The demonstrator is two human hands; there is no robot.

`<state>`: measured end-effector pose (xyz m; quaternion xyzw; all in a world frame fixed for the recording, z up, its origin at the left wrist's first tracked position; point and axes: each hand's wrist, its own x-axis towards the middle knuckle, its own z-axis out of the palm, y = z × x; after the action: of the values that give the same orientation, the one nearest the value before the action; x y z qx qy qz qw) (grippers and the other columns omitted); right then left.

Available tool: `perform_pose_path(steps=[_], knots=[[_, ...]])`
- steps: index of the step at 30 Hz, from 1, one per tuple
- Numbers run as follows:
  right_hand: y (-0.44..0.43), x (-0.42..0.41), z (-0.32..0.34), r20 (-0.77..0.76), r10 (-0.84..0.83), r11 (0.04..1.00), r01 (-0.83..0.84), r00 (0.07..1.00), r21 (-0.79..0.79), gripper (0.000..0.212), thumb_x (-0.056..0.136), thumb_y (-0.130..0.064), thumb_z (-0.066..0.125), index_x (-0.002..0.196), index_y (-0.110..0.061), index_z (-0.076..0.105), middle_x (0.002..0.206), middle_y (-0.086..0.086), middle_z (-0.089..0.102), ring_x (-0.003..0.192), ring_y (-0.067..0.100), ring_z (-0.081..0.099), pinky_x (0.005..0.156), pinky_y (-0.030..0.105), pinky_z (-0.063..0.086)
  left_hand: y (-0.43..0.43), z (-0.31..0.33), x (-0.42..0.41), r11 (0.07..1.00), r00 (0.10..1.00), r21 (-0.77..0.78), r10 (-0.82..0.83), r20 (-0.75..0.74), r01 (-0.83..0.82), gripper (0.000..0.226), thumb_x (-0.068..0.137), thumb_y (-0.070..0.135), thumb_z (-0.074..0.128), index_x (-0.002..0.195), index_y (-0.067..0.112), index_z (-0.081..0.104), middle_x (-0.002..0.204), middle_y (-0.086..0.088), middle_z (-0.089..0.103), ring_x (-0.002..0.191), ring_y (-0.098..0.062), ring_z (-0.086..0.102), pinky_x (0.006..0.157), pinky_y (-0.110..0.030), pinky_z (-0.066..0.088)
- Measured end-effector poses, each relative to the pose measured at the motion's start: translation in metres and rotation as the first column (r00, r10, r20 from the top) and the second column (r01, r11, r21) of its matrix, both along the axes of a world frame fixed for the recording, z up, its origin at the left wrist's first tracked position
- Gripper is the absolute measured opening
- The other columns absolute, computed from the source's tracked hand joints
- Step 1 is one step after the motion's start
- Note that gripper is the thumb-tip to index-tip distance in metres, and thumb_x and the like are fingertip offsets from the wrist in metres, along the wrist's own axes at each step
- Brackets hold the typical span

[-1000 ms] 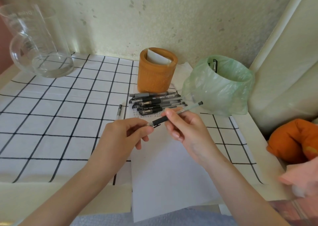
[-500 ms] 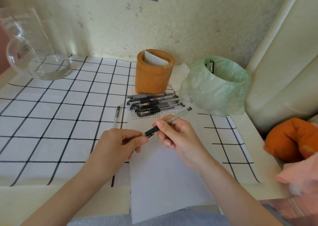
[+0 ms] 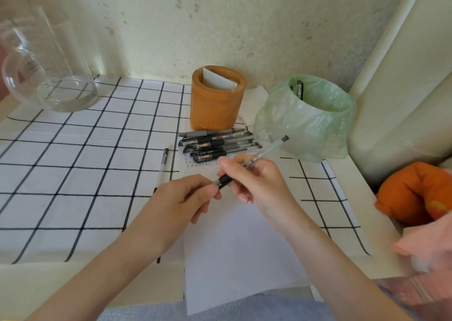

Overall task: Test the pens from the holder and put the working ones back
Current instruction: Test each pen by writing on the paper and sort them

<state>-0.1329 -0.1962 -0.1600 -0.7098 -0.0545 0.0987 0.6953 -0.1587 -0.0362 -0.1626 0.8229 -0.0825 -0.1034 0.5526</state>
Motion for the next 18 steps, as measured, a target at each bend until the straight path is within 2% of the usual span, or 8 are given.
perform_pose_path(steps=[4,8,11,13,15,18], knots=[[-0.007,0.001,0.000,0.022,-0.041,0.999,0.041,0.999,0.004,0.026,0.086,-0.028,0.060,0.067,-0.010,0.064,0.043,0.002,0.047,0.036,0.012,0.036,0.039,0.018,0.026,-0.002,-0.001,0.004,0.993,0.992,-0.104,-0.060,-0.112,0.048,0.026,0.094,0.026,0.045,0.074,0.022,0.061,0.051,0.012,0.044,0.048,-0.003,0.037,0.049,-0.010,0.032],[-0.002,0.000,-0.007,-0.023,0.035,0.999,-0.035,0.999,0.016,0.021,0.078,-0.034,0.063,0.070,-0.015,0.066,0.048,-0.001,0.048,0.041,0.010,0.037,0.042,0.017,0.028,0.002,-0.004,0.005,1.000,0.998,-0.018,-0.015,-0.056,0.014,0.023,0.092,0.029,0.048,0.075,0.024,0.064,0.052,0.011,0.049,0.051,-0.004,0.040,0.053,-0.016,0.033],[0.002,0.002,-0.008,-0.074,0.030,0.998,-0.026,0.997,0.051,0.019,0.075,-0.034,0.066,0.074,-0.015,0.069,0.051,-0.001,0.048,0.044,0.011,0.038,0.045,0.018,0.029,0.003,-0.005,0.007,1.000,0.999,-0.017,0.021,-0.029,-0.022,0.020,0.091,0.031,0.051,0.078,0.025,0.065,0.055,0.011,0.052,0.052,-0.004,0.043,0.053,-0.018,0.036],[0.004,0.002,-0.008,-0.101,0.042,0.992,-0.029,0.994,0.122,0.022,0.079,-0.028,0.071,0.087,-0.008,0.066,0.054,-0.001,0.050,0.047,0.011,0.041,0.047,0.018,0.032,0.005,-0.006,0.009,0.998,0.998,-0.011,0.057,0.011,-0.056,0.018,0.089,0.032,0.053,0.079,0.026,0.065,0.057,0.012,0.055,0.050,-0.001,0.043,0.051,-0.014,0.037],[0.007,0.000,-0.010,-0.100,0.068,0.985,-0.051,0.993,0.166,0.017,0.085,-0.015,0.067,0.097,-0.003,0.063,0.059,0.000,0.054,0.051,0.012,0.044,0.050,0.018,0.036,0.008,-0.007,0.011,0.996,0.995,0.000,0.090,0.039,-0.090,0.017,0.089,0.033,0.053,0.078,0.026,0.065,0.059,0.012,0.059,0.049,-0.001,0.046,0.050,-0.011,0.037],[0.008,0.003,-0.011,-0.148,0.024,0.990,-0.003,0.989,0.142,0.015,0.088,-0.010,0.062,0.094,0.004,0.063,0.065,0.005,0.061,0.054,0.014,0.054,0.050,0.020,0.042,0.012,-0.006,0.010,0.990,0.991,0.066,0.125,0.044,-0.128,0.021,0.089,0.043,0.049,0.077,0.032,0.062,0.067,0.011,0.064,0.050,0.000,0.052,0.050,-0.009,0.039]])
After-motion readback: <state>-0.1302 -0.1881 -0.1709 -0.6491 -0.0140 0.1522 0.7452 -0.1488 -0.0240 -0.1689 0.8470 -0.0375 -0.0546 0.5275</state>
